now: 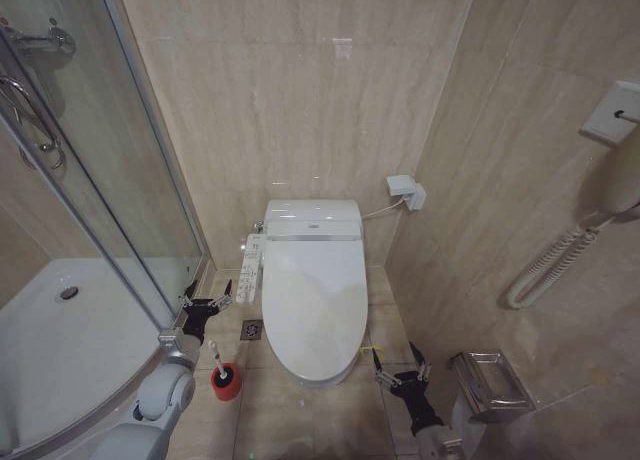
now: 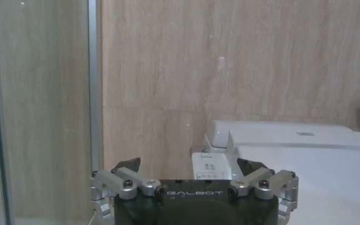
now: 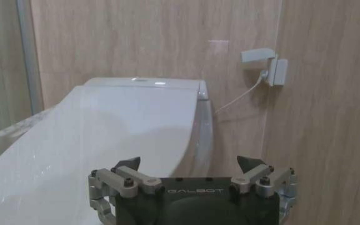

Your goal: Open the toilet lid, clean the toilet bowl with a toilet brush, close the toilet lid, and flush.

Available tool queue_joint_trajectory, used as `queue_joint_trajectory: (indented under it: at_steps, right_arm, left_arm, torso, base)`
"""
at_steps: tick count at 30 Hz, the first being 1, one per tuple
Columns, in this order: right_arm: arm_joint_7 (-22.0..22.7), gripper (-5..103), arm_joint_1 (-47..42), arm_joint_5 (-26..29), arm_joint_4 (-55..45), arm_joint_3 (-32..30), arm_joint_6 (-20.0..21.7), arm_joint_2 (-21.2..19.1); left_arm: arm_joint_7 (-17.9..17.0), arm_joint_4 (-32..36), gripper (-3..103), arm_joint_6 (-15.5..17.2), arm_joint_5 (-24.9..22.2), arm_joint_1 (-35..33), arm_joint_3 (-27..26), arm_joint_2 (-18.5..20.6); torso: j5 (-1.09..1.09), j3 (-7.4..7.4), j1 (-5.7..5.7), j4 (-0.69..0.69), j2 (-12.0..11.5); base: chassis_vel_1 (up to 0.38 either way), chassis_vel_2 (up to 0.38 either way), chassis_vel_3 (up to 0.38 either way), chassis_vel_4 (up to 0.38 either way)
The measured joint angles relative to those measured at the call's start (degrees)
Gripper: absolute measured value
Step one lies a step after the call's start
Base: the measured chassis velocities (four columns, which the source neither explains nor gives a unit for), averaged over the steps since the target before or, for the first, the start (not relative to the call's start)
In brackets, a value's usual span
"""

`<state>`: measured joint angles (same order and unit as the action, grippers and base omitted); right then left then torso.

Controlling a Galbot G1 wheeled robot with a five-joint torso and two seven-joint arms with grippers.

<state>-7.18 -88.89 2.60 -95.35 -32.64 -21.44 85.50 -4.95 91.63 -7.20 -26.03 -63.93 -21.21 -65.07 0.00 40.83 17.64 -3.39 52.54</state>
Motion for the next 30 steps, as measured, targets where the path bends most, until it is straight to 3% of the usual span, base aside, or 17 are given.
queue_joint_trajectory:
  at_steps: [30]
  right_arm:
    - [0.0, 100, 11.0, -6.3, 20.1, -0.8, -8.8, 0.3]
  left_arm:
    - [0.0, 0.0, 100, 0.0, 0.0, 0.0, 0.0, 0.0]
  torso:
    - [0.00, 0.01, 0.00, 0.00, 0.0]
  base:
    - [0.000, 0.000, 0.000, 0.000]
